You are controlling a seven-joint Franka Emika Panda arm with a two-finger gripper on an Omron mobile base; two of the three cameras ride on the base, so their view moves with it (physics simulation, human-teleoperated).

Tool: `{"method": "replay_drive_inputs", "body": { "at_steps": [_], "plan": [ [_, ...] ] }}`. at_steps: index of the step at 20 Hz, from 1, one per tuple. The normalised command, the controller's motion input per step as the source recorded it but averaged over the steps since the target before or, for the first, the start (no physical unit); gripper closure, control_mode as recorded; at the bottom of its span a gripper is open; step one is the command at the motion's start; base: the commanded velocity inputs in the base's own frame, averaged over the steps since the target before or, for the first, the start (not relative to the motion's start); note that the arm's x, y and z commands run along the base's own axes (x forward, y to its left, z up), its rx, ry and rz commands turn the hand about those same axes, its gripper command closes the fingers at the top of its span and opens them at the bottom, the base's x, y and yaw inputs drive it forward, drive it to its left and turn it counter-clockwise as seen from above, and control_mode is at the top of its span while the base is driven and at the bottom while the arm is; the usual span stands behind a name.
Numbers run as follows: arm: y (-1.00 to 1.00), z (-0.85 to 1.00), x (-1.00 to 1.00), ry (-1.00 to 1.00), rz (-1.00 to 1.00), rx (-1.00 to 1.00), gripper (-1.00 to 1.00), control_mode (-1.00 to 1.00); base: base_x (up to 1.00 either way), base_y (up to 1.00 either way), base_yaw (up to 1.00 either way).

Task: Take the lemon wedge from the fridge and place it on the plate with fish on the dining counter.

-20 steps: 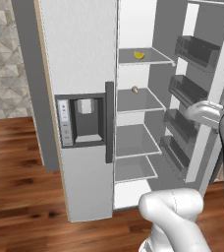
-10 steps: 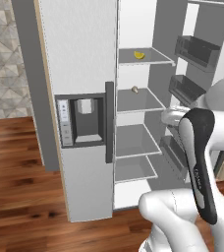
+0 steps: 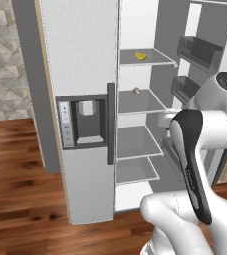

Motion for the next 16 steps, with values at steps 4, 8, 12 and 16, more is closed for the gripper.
{"method": "replay_drive_inputs", "body": {
  "at_steps": [4,8,12,16],
  "plan": [
    [-0.02,-0.01,0.15,0.01,0.0,-0.01,-1.0,-1.0,0.0,0.0,0.0],
    [-0.01,0.0,0.0,0.0,0.0,0.0,-1.0,-1.0,0.0,0.0,0.0],
    [-0.03,0.0,0.19,0.0,0.0,0.0,-1.0,1.0,0.19,-0.1,0.0],
    [0.0,0.0,0.0,0.0,0.0,0.0,-1.0,1.0,0.5,-0.18,-0.02]
  ]
}}
